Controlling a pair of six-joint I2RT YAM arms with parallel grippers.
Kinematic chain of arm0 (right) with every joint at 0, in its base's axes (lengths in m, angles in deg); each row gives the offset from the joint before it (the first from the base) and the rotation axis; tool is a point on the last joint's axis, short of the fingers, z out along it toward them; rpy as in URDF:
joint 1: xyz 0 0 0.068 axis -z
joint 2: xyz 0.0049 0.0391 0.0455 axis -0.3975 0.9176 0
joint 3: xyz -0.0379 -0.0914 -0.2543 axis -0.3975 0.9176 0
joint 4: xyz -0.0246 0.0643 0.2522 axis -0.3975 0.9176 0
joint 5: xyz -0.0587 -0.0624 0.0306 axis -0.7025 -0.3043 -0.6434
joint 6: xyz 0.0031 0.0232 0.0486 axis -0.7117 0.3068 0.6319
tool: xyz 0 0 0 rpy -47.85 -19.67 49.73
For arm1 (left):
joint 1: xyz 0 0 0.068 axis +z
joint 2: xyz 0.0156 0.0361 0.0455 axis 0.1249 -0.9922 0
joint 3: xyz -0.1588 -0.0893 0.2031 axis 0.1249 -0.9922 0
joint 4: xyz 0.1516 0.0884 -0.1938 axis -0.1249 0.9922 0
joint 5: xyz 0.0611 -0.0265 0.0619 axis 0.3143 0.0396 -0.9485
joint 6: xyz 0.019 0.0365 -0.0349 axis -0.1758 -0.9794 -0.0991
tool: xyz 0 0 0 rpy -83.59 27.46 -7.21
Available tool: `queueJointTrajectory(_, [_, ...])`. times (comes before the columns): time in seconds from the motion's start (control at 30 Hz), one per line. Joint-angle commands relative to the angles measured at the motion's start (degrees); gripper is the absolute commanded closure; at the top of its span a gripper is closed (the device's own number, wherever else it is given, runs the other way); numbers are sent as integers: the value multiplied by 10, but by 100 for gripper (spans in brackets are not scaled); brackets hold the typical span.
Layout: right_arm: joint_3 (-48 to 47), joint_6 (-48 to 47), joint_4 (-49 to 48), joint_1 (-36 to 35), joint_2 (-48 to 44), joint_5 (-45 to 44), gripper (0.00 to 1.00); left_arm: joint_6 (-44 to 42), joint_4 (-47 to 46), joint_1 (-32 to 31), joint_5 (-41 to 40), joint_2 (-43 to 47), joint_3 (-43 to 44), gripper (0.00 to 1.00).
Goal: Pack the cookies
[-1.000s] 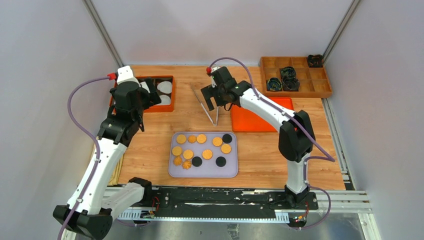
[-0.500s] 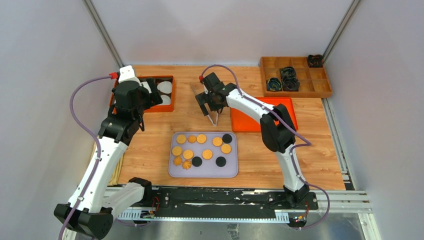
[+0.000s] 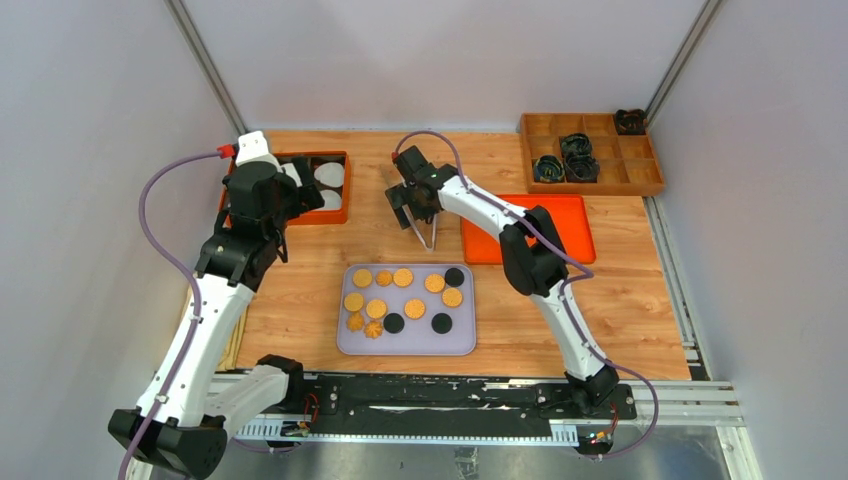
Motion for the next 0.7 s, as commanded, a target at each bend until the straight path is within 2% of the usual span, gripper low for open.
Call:
queueJointTrajectory(0.0, [-25, 27, 39, -1, 28, -43, 0, -9, 4, 8, 7, 14, -13, 0])
queueJointTrajectory(0.23, [-16, 22, 15, -2, 13, -53, 0, -9, -3, 9, 12, 15, -18, 0])
queueJointTrajectory(0.47, [-130, 40, 65, 2, 94, -29, 0, -10, -9, 9, 20, 15, -23, 0])
queueJointTrajectory(0.67, [-154, 68, 61, 4, 129, -24, 0, -13, -9, 11, 16, 15, -23, 0])
